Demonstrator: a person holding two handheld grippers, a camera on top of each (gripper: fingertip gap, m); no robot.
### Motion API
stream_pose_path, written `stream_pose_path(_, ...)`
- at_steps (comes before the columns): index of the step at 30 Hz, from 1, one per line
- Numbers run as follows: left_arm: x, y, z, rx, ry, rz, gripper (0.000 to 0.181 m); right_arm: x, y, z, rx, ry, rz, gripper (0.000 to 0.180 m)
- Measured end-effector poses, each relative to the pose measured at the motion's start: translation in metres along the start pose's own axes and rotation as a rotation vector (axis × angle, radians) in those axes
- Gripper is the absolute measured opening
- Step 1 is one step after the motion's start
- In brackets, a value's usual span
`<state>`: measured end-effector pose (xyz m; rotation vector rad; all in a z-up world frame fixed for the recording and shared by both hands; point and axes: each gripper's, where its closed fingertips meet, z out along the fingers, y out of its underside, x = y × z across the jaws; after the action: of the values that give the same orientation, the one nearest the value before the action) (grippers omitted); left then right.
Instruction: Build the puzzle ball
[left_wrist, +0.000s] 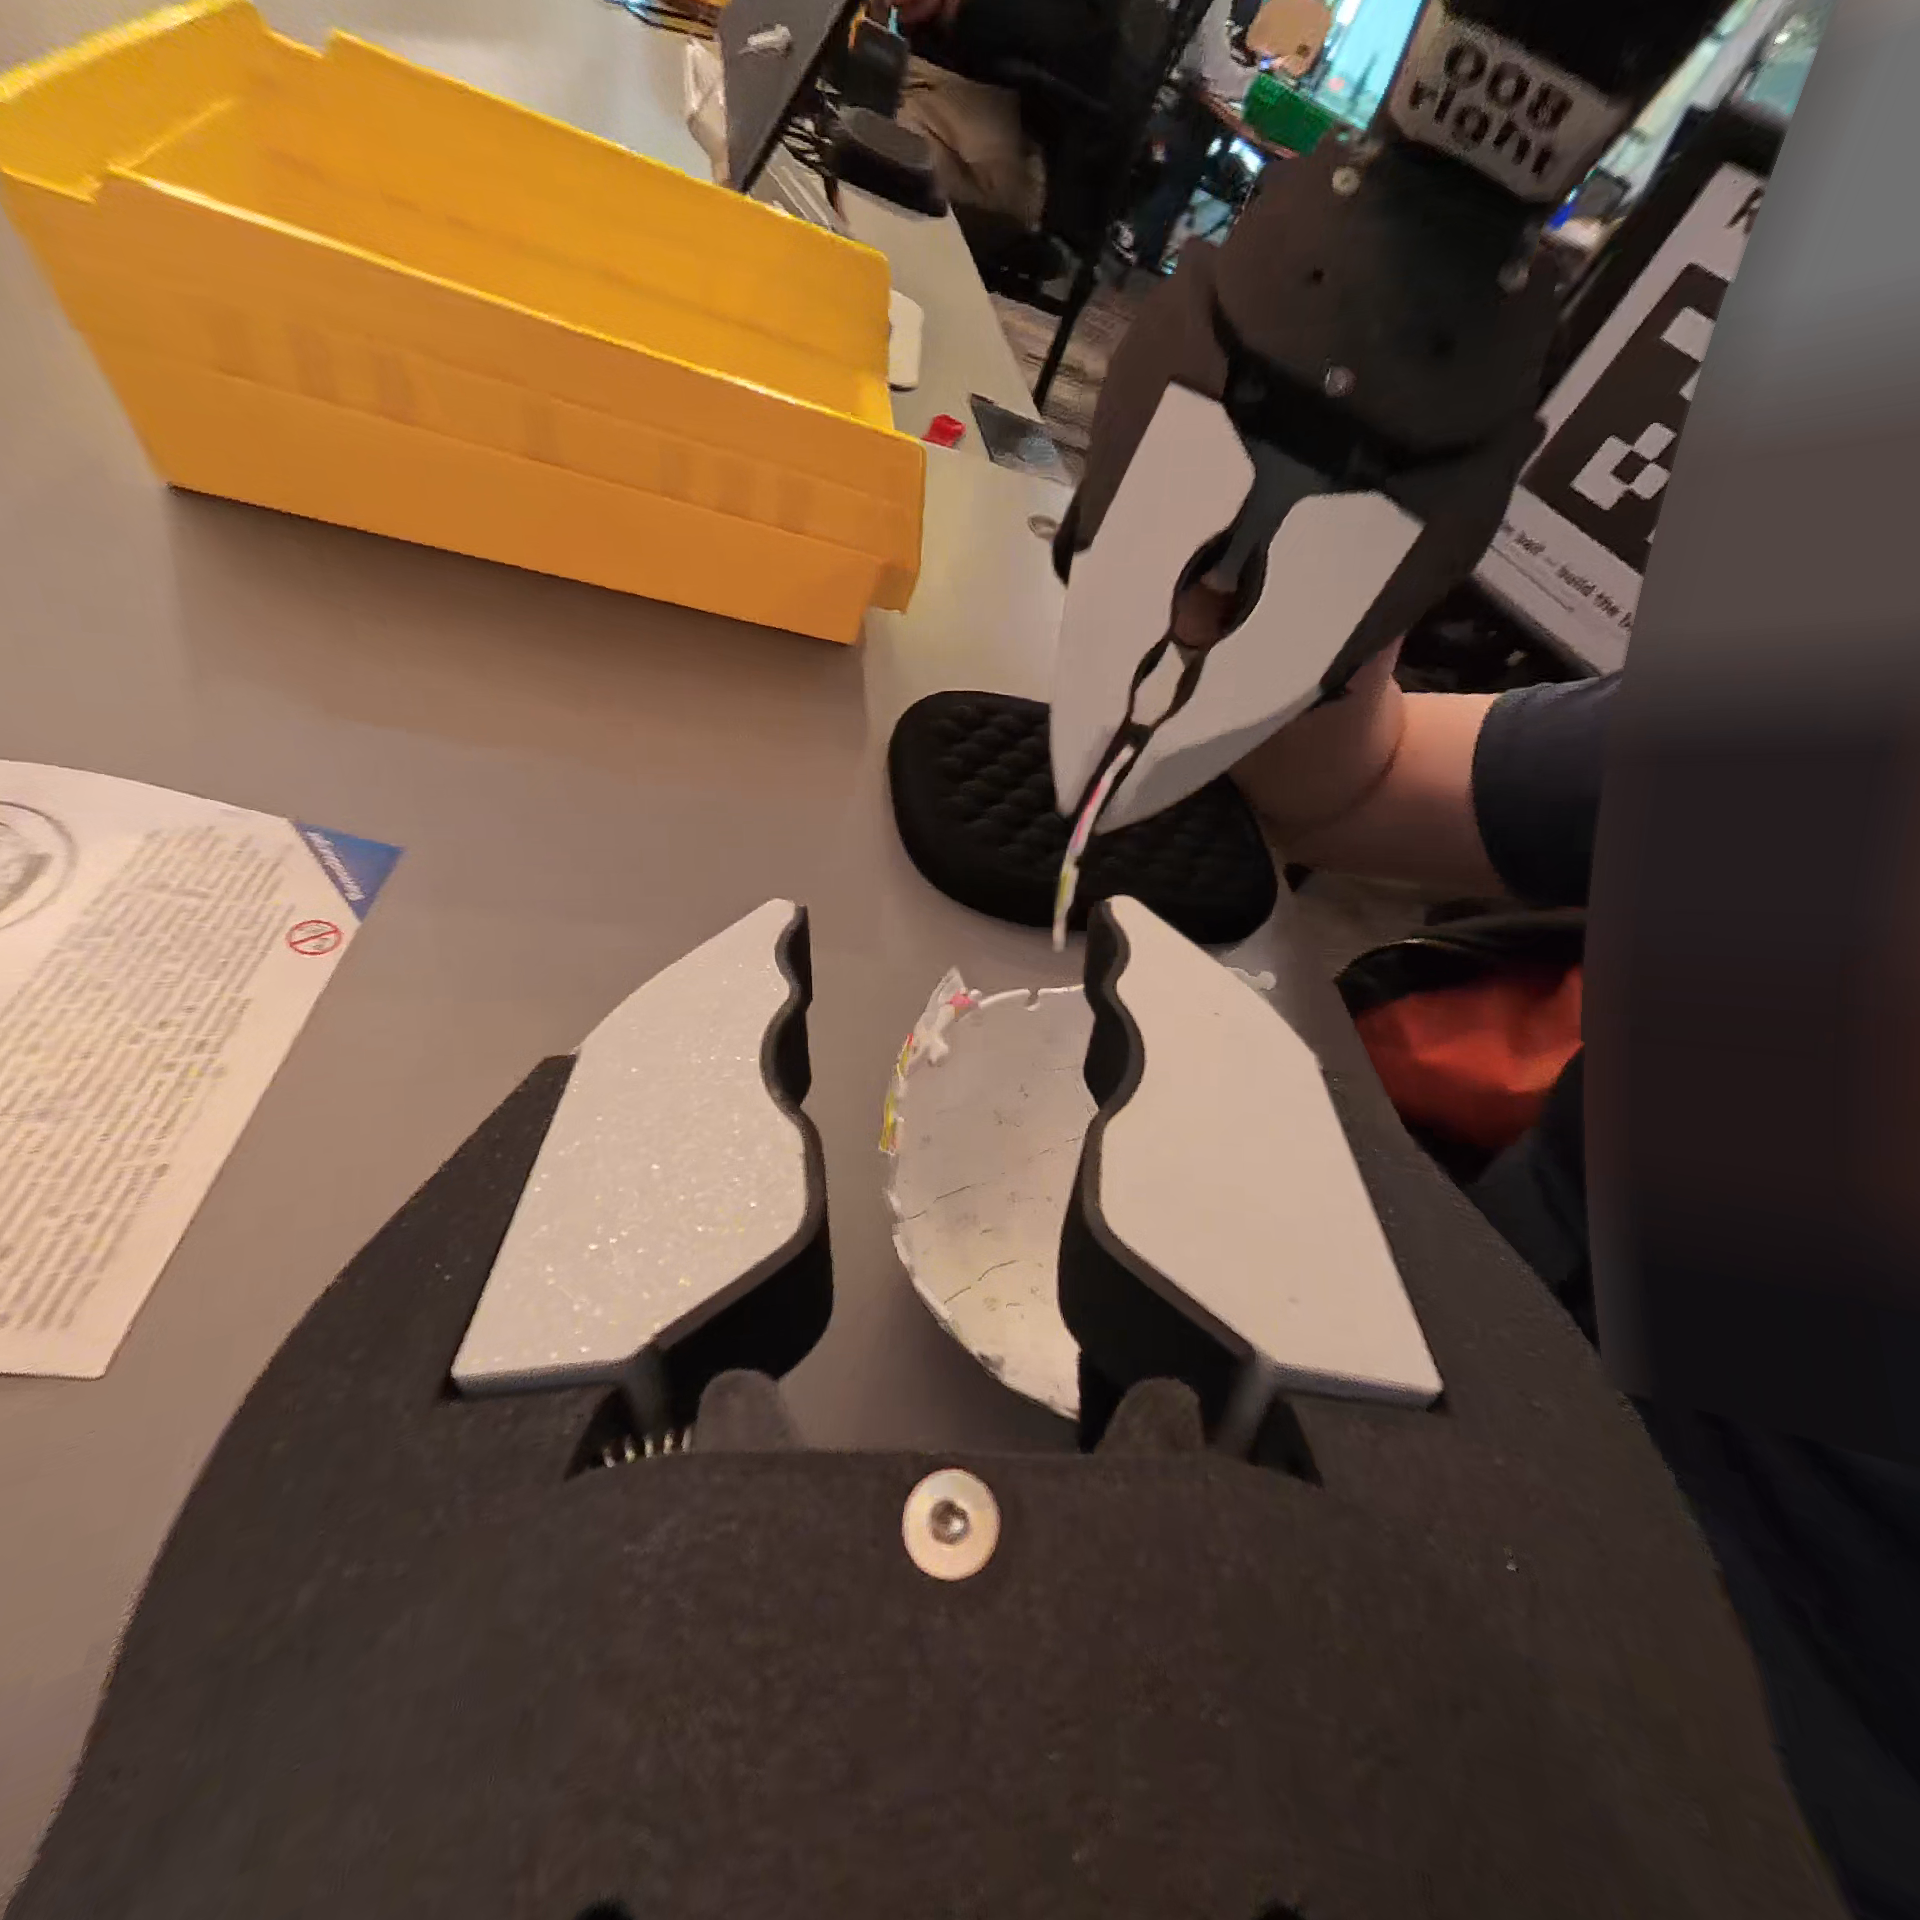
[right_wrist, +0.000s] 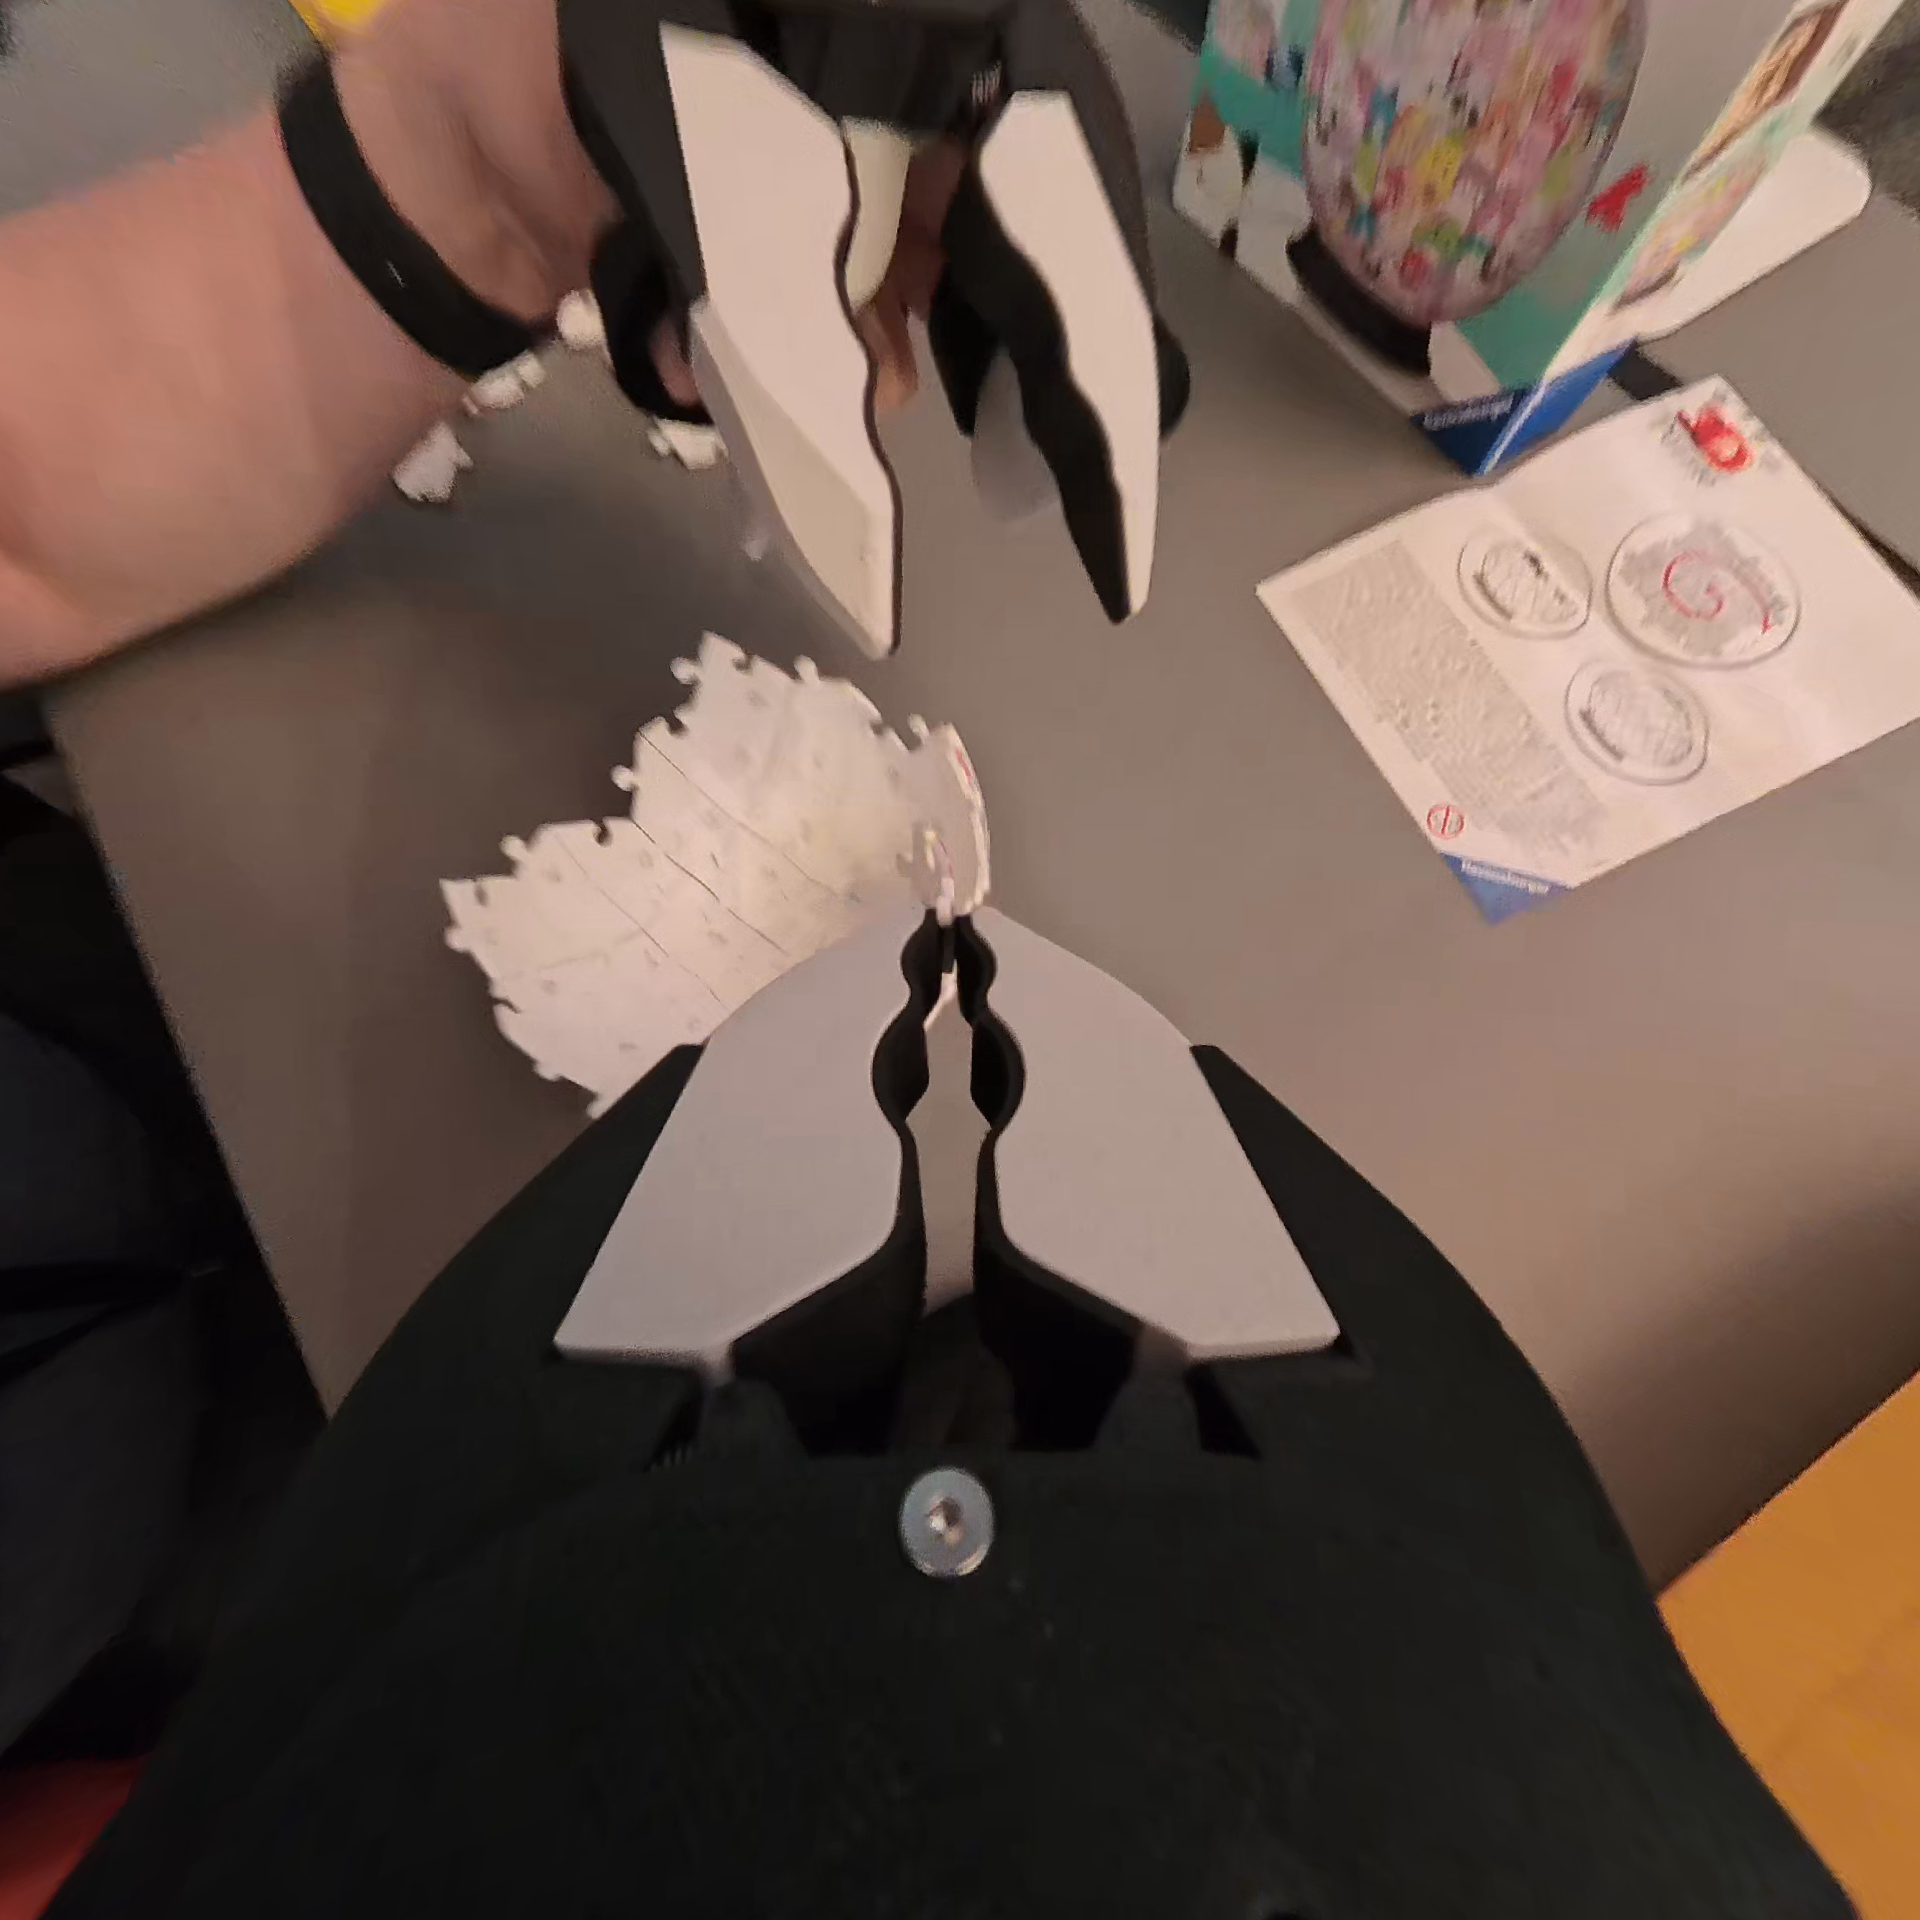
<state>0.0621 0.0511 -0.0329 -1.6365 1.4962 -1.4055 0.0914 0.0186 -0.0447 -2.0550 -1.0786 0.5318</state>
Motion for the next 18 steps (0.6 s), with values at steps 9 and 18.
stream_pose_path(9, -0.003, 0.029, 0.007, -0.058, 0.081, -0.075, 0.060, -0.001, 0.024, 0.028, -0.198, 0.121, -0.077, 0.003)
stream_pose_path(18, 0.000, 0.034, 0.017, -0.061, 0.138, -0.080, 0.059, 0.001, 0.023, 0.033, -0.288, 0.257, -0.143, 0.003)
